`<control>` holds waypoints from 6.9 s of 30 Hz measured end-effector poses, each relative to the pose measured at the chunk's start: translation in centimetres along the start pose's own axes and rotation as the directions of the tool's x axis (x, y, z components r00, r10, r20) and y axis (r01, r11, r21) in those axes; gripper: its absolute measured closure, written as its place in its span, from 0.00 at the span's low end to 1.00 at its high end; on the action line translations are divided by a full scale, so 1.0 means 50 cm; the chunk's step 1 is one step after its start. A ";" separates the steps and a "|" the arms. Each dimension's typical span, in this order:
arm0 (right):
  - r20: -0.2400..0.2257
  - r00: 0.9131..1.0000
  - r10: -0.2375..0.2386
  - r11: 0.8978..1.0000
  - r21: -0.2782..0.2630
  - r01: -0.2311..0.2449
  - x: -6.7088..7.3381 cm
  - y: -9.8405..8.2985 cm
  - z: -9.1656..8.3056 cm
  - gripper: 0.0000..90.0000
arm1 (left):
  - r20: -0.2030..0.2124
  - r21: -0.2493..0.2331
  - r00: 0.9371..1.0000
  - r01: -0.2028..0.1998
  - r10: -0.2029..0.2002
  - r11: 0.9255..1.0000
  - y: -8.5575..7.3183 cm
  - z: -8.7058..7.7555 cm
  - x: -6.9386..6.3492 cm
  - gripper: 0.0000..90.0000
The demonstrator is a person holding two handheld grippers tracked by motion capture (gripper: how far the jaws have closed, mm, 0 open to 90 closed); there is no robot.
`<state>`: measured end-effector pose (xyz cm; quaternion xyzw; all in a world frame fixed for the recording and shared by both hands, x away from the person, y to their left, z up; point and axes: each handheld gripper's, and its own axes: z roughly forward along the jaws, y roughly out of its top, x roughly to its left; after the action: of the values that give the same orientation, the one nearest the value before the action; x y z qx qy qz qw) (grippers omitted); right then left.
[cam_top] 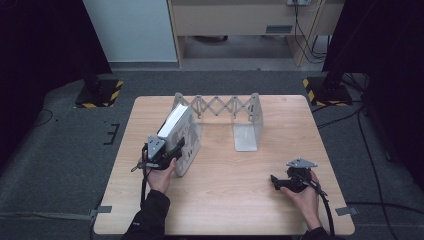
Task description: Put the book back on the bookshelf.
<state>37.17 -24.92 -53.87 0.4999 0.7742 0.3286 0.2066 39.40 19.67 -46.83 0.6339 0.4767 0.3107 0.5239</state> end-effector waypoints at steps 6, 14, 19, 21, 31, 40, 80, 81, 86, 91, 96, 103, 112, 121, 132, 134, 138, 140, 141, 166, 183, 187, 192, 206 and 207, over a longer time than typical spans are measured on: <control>0.002 1.000 0.000 1.000 0.000 0.000 0.000 0.000 0.001 0.07 | -0.013 -0.007 1.000 -0.010 0.010 1.000 0.003 0.017 0.002 0.57; 0.001 1.000 0.001 1.000 0.002 -0.001 0.001 0.001 0.001 0.07 | -0.018 -0.013 1.000 -0.017 0.017 1.000 0.004 0.034 0.010 0.56; 0.000 1.000 0.003 1.000 0.003 -0.003 0.001 0.001 0.001 0.07 | -0.025 -0.015 0.999 -0.023 0.023 1.000 0.006 0.042 0.010 0.56; 0.000 1.000 0.003 1.000 0.003 -0.003 0.001 0.001 0.001 0.07 | -0.029 -0.020 0.999 -0.030 0.030 0.999 0.006 0.049 0.008 0.56; 0.000 1.000 0.002 1.000 0.003 -0.002 0.001 0.001 0.001 0.07 | -0.030 -0.023 0.998 -0.049 0.048 0.999 0.004 0.057 0.005 0.54; 0.002 1.000 0.001 1.000 0.001 -0.001 0.001 0.001 0.001 0.07 | -0.013 -0.020 1.000 -0.024 0.024 1.000 -0.014 0.047 0.002 0.53; 0.002 1.000 0.002 1.000 0.004 -0.002 0.001 0.003 0.002 0.07 | -0.054 0.027 0.996 -0.072 0.074 0.997 -0.033 0.084 -0.002 0.55; 0.002 1.000 0.002 1.000 0.004 -0.002 0.001 0.003 0.002 0.07 | -0.050 0.028 0.996 -0.070 0.071 0.997 -0.033 0.084 -0.001 0.55; 0.002 1.000 0.002 1.000 0.004 -0.002 0.001 0.003 0.002 0.07 | -0.008 0.045 1.000 -0.013 0.014 0.999 -0.032 0.076 0.007 0.48; 0.002 1.000 0.002 1.000 0.004 -0.002 0.001 0.003 0.002 0.07 | 0.015 0.053 1.000 0.003 -0.004 0.999 -0.030 0.052 0.009 0.43; 0.002 1.000 0.002 1.000 0.004 -0.002 0.001 0.003 0.002 0.07 | 0.047 0.070 0.999 0.017 -0.021 0.997 -0.035 0.033 0.009 0.43; 0.002 1.000 0.002 1.000 0.004 -0.002 0.001 0.003 0.002 0.07 | 0.085 0.103 0.996 0.010 -0.019 0.995 -0.039 0.010 0.015 0.47; 0.005 1.000 0.002 1.000 0.003 -0.002 0.002 0.002 0.002 0.07 | 0.083 0.106 0.996 0.030 -0.038 0.994 -0.046 0.010 0.017 0.52; 0.005 1.000 0.002 1.000 0.003 -0.002 0.002 0.003 0.002 0.07 | 0.085 0.123 0.996 0.014 -0.024 0.992 -0.039 0.019 0.003 0.52; 0.006 1.000 -0.002 1.000 0.001 0.002 0.002 0.003 0.003 0.06 | 0.100 0.095 0.995 0.014 -0.023 0.995 -0.041 0.044 -0.011 0.49; 0.006 1.000 -0.002 1.000 0.001 0.002 0.002 0.003 0.003 0.06 | 0.102 0.100 0.995 0.011 -0.021 0.995 -0.039 0.048 -0.013 0.48; 0.005 1.000 -0.003 1.000 0.001 0.003 0.002 0.003 0.003 0.06 | 0.106 0.104 0.994 0.006 -0.017 0.995 -0.036 0.062 -0.019 0.47; 0.005 1.000 -0.002 1.000 0.001 0.002 0.002 0.003 0.003 0.06 | 0.107 0.103 0.994 -0.003 -0.008 0.995 -0.034 0.070 -0.023 0.47; 0.005 1.000 -0.003 1.000 0.001 0.003 0.002 0.003 0.003 0.06 | 0.108 0.107 0.994 -0.006 -0.006 0.994 -0.033 0.073 -0.023 0.47; 0.005 1.000 0.002 1.000 0.002 -0.002 0.003 0.003 0.004 0.06 | 0.093 0.077 0.996 -0.006 -0.001 0.997 -0.028 0.120 -0.020 0.45; 0.007 1.000 0.002 1.000 0.000 -0.002 0.003 0.003 0.004 0.06 | 0.070 0.090 0.997 -0.022 0.016 0.996 -0.019 0.147 -0.025 0.42; 0.007 1.000 0.002 1.000 0.000 -0.002 0.003 0.003 0.004 0.06 | 0.072 0.097 0.997 -0.014 0.007 0.995 -0.019 0.145 -0.026 0.42; 0.007 1.000 0.002 1.000 0.000 -0.002 0.003 0.003 0.004 0.06 | 0.083 0.139 0.996 -0.023 0.012 0.990 -0.008 0.118 -0.030 0.36; 0.007 1.000 0.002 1.000 0.000 -0.002 0.003 0.003 0.004 0.06 | 0.164 0.236 0.986 -0.028 -0.011 0.971 -0.049 -0.009 -0.024 0.29; 0.006 1.000 0.002 1.000 0.001 -0.002 0.003 0.003 0.004 0.06 | 0.168 0.243 0.986 -0.028 -0.014 0.970 -0.055 -0.015 -0.022 0.29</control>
<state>37.34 -24.69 -53.89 0.5018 0.7732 0.3270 0.2086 37.57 18.91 -49.15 0.7192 0.4632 0.1969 0.4791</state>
